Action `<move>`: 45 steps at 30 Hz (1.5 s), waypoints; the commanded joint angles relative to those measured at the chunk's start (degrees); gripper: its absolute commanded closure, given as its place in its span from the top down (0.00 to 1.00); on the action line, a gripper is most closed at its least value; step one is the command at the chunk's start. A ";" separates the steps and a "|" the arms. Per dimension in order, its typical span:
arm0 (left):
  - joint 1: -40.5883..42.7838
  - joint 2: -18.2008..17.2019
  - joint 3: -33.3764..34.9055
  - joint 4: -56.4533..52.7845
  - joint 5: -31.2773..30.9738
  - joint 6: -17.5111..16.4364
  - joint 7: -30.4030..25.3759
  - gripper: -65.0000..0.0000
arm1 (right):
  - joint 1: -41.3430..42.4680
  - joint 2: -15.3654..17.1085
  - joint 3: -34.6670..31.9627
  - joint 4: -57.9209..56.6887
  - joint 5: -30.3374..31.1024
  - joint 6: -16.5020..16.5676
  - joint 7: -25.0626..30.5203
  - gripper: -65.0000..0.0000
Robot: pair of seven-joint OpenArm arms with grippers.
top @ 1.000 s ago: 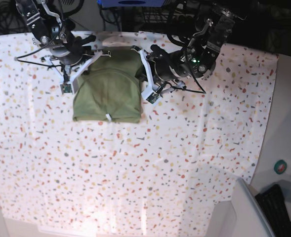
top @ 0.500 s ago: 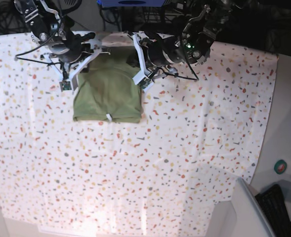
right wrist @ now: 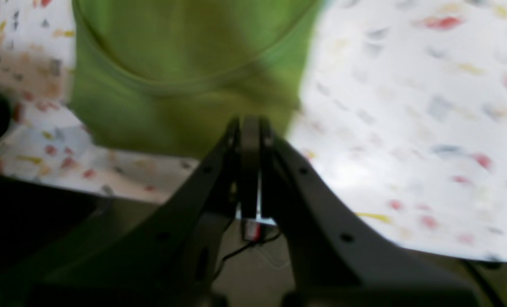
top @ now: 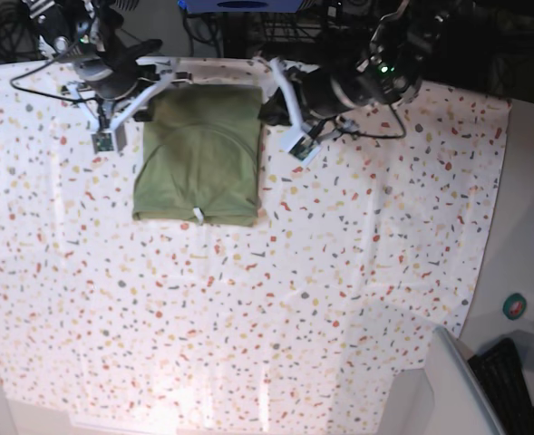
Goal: Layout the t-shirt on the table in an organized manner, then fold the t-shirt properly
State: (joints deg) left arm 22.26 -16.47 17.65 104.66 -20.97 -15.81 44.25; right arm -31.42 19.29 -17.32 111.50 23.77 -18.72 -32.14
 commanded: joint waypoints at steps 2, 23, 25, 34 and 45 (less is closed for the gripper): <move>4.77 -2.48 -1.25 3.16 -0.52 -0.32 0.10 0.00 | -4.49 2.38 2.68 3.00 0.27 0.04 0.54 0.00; 17.69 -7.22 1.30 -22.51 11.43 -0.32 -13.52 0.00 | -10.56 4.23 -9.45 -26.54 0.80 0.57 0.98 0.00; 13.47 -4.67 3.41 -32.00 13.98 -0.32 -19.85 0.00 | -5.28 3.17 -12.26 -34.54 0.80 4.43 0.98 0.00; -8.77 9.57 13.08 -95.91 15.92 -0.32 -64.95 0.00 | 17.05 -7.03 -9.54 -94.93 0.54 32.74 23.75 0.00; -11.49 8.51 9.91 -97.06 16.00 -0.23 -75.06 0.00 | 18.89 -11.07 -8.66 -109.79 0.71 22.02 57.50 0.00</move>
State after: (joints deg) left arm 10.11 -7.73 27.49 7.79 -5.04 -15.81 -30.61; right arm -11.51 7.84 -26.20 2.00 24.38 2.92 25.06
